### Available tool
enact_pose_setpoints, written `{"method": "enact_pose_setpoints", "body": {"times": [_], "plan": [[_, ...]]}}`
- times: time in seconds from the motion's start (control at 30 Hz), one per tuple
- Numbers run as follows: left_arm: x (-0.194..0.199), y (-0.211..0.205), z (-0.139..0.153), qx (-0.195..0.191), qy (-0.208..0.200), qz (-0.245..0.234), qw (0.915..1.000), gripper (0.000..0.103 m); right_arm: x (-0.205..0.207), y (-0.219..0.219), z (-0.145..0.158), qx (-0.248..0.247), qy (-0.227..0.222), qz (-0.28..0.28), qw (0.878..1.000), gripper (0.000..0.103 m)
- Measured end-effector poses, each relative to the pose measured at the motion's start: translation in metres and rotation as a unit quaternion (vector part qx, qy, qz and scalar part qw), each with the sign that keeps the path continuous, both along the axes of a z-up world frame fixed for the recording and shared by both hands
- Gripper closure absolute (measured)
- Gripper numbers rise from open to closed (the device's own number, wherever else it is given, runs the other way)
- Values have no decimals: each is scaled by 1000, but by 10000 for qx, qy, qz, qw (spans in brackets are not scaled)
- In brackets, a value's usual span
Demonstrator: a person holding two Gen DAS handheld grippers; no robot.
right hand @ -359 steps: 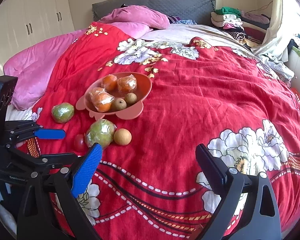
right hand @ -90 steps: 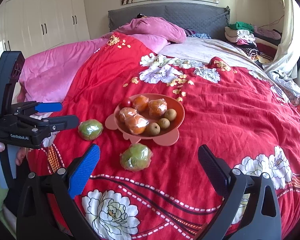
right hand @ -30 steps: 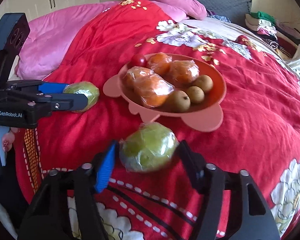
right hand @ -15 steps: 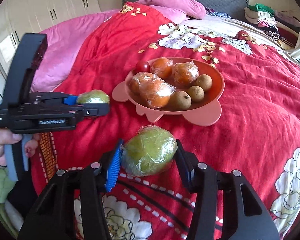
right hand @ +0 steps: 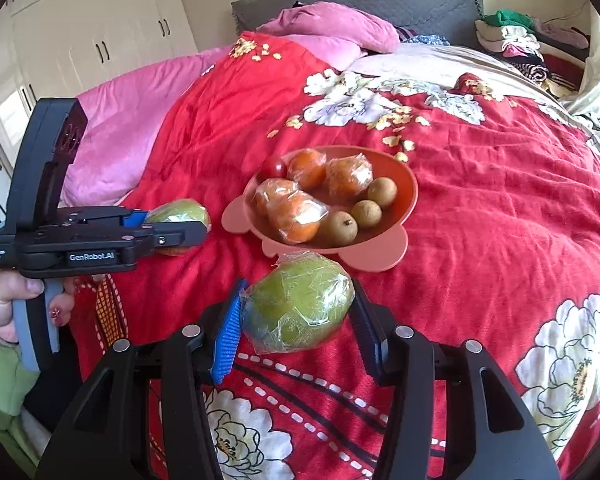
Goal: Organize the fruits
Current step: 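Grasp a bagged green fruit with the right tool while the left tool grasps the other, then lift both bagged green fruits and carry them over the pink bowl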
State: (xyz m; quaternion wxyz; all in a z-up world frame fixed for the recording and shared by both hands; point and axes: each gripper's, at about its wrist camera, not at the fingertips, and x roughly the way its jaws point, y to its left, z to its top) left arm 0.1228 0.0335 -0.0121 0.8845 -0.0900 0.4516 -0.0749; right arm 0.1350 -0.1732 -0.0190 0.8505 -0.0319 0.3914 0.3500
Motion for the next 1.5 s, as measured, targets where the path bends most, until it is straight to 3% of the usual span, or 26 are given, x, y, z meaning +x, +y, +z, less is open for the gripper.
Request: {"method": "enact_pose_setpoints", "body": {"times": [0.6, 1.1, 1.5], "plan": [[33, -30, 30, 30, -189, -341, 9992, 67, 16, -22, 17, 143, -167, -298, 9993, 55], [76, -54, 23, 116, -9, -608, 9981, 67, 46, -33, 21, 114, -290, -476, 9984, 55], [89, -57, 14, 115, 78, -639, 9979, 67, 70, -28, 14, 18, -260, -438, 9987, 55]]}}
